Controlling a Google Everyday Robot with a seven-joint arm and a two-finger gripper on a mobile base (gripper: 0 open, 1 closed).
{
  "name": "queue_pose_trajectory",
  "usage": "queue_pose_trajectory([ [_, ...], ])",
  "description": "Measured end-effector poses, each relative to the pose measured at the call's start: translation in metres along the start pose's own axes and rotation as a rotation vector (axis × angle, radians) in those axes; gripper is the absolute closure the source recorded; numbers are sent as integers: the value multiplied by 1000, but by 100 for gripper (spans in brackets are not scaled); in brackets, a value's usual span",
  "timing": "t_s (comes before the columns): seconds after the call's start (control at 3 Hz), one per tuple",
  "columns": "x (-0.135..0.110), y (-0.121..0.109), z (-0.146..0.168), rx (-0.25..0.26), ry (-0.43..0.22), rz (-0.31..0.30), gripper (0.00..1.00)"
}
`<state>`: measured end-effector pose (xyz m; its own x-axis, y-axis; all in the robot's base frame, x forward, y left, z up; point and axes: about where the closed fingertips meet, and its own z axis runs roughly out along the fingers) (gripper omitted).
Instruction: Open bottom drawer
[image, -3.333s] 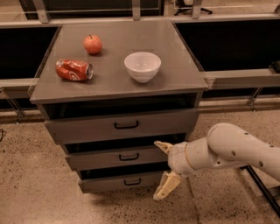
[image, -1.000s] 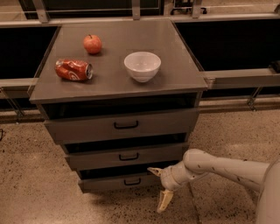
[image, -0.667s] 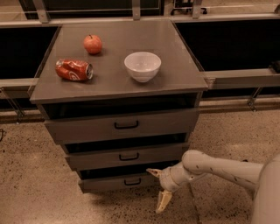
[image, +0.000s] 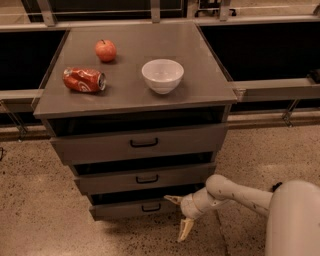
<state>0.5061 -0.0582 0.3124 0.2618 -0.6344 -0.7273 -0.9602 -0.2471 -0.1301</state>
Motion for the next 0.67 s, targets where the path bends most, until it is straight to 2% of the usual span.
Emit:
queue_pose_trajectory([
  [0.33,28,-4,8,9,24,-9,0],
  [0.67,58,-22,8,76,119,-3,0],
])
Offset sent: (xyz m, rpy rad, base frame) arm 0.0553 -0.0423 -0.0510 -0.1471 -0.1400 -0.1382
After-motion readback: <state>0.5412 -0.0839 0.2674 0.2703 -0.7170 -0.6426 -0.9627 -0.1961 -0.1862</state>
